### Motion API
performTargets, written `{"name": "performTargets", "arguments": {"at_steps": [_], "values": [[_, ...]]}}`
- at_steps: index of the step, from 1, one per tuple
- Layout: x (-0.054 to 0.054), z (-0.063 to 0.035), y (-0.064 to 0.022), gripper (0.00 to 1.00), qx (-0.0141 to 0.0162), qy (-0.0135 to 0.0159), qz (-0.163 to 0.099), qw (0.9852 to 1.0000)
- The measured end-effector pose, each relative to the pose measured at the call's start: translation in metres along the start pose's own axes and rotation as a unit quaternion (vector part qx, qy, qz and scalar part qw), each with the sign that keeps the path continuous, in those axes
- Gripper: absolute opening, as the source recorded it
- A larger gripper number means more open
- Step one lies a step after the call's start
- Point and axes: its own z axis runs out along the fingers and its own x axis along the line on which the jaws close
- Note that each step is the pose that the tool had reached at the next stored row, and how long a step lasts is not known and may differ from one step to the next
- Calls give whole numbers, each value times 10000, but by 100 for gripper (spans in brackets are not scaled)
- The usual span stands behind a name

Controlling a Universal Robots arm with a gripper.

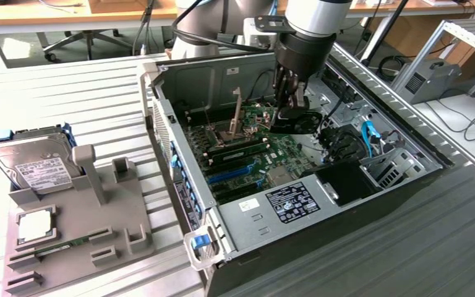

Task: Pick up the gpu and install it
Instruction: 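Insert the gpu into the slot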

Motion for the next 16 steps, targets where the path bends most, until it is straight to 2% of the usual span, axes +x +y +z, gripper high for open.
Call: {"name": "performTargets", "arguments": {"at_steps": [16], "values": [[0, 1, 0, 29, -2, -2, -85, 10000]]}}
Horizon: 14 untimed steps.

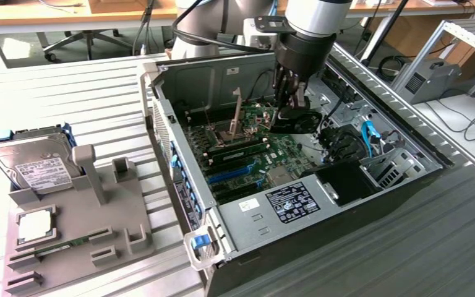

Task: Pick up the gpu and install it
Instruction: 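Insert the gpu into the slot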

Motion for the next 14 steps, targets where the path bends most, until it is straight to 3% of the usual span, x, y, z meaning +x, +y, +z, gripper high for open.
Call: {"name": "performTargets", "arguments": {"at_steps": [14], "values": [[0, 0, -1, 29, -4, -3, -165, 9999]]}}
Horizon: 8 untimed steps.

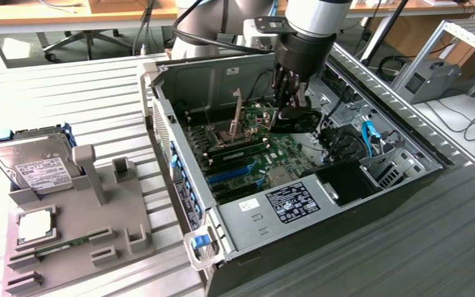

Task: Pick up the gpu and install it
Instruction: 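Insert the gpu into the slot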

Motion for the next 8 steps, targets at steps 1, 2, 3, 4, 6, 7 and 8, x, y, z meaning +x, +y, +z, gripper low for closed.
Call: {"name": "performTargets", "arguments": {"at_steps": [1, 2, 3, 4, 6, 7, 8], "values": [[0, 0, 0, 29, 0, 0, -10, 10000], [0, 0, 0, 29, -1, 0, -20, 10000], [0, 0, 0, 29, -1, 0, -29, 10000], [0, 0, 0, 29, -1, -1, -37, 10000], [0, 0, 0, 29, -3, -2, -108, 9999], [0, 0, 0, 29, -5, -3, -192, 9998], [0, 0, 0, 29, -6, -4, -261, 9997]]}}
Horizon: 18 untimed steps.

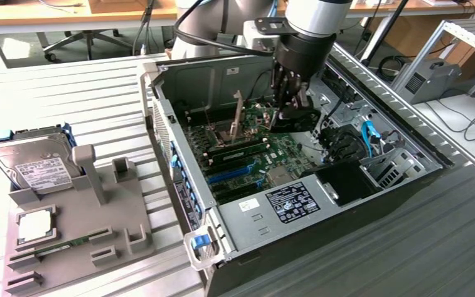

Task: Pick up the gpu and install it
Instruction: 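Insert the gpu into the slot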

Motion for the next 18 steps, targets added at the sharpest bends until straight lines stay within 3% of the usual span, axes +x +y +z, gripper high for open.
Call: {"name": "performTargets", "arguments": {"at_steps": [8, 18], "values": [[0, 0, 0, 29, -12, -9, -509, 9987], [0, 0, 0, 29, -15, -11, -625, 9980]]}}
